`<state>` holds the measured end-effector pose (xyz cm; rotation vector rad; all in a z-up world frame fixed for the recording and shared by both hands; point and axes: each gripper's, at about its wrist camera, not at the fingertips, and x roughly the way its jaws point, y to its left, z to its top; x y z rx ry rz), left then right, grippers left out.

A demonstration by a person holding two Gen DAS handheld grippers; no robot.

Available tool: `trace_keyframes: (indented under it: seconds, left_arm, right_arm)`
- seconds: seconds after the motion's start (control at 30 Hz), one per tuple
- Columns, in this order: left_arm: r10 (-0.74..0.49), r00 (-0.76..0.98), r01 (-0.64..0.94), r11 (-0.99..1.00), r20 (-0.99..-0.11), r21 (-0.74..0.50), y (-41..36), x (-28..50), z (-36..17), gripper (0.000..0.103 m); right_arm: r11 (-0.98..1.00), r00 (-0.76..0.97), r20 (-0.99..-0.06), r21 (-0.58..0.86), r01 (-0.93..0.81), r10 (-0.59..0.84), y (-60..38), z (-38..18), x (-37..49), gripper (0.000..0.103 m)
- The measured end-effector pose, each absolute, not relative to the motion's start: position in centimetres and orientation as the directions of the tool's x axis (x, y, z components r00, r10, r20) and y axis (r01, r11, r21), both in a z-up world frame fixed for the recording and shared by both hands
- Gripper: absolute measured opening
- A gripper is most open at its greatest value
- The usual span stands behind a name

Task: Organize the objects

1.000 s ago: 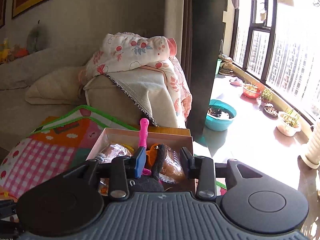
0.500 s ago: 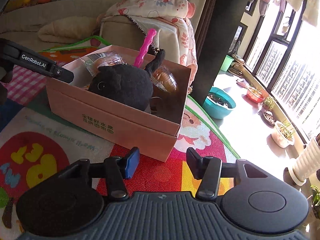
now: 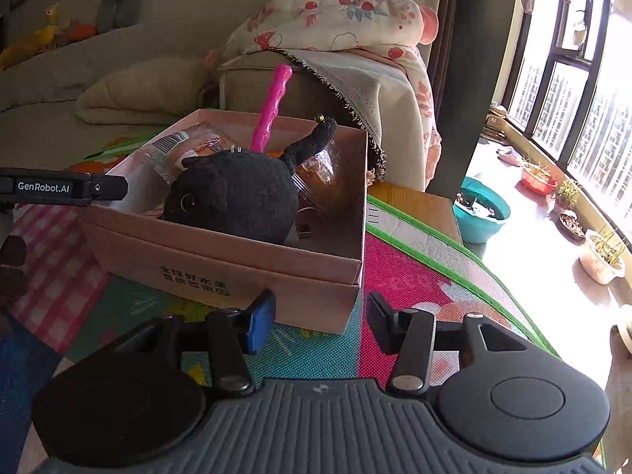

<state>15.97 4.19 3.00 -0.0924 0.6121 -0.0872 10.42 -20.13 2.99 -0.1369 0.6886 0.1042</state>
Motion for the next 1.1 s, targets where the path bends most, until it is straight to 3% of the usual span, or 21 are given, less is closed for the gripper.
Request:
trace_keyframes:
  seconds: [0.07, 0.13, 0.27, 0.47, 0.63, 0.73, 0.83, 1.1]
  left_arm:
    - [-0.114, 0.821, 0.057, 0.991, -0.559, -0.119, 4.1, 15.6, 3.2, 0.103]
    - [-0.135, 0.841, 0.064, 0.986, -0.524, -0.152, 4.3, 14.1, 3.7, 0.103]
    - [-0.159, 0.875, 0.085, 0.980, -0.457, -0.178, 4.3, 9.1, 5.0, 0.103]
    - [-0.204, 0.821, 0.155, 0.978, -0.533, -0.136, 2.8, 2.2, 3.1, 0.103]
    - [-0.131, 0.777, 0.123, 0.991, -0.616, -0.055, 1.3, 0.3, 0.3, 0.103]
    - [-0.102, 0.775, 0.096, 0.994, -0.624, -0.044, 1.2, 0.4, 0.0, 0.103]
    - [-0.058, 0.773, 0.094, 0.995, -0.632, 0.023, 0.2, 0.4, -0.1, 0.103]
    - [-0.045, 0.772, 0.069, 0.998, -0.634, 0.014, 0.1, 0.5, -0.2, 0.103]
  right_arm:
    - [0.990, 0.769, -0.638, -0.074, -0.116, 0.043, -20.3, 3.0, 9.9, 0.060]
    - [0.993, 0.781, -0.624, -0.071, -0.098, 0.033, -20.3, 3.0, 8.5, 0.084]
    - [0.990, 0.786, -0.618, -0.100, -0.097, 0.015, -19.3, 2.5, 4.8, 0.103]
    - [0.985, 0.732, -0.680, -0.091, -0.149, 0.048, -17.6, 1.2, 0.9, 0.103]
    - [0.991, 0.736, -0.676, -0.074, -0.114, 0.034, -17.4, 0.0, 0.2, 0.103]
    - [0.995, 0.738, -0.669, 0.027, -0.096, 0.089, -18.8, -0.5, 0.5, 0.103]
    - [0.995, 0.757, -0.648, 0.014, -0.102, 0.087, -18.8, -0.8, 0.0, 0.103]
    - [0.997, 0.764, -0.641, 0.009, -0.080, 0.068, -18.5, -0.9, 0.9, 0.103]
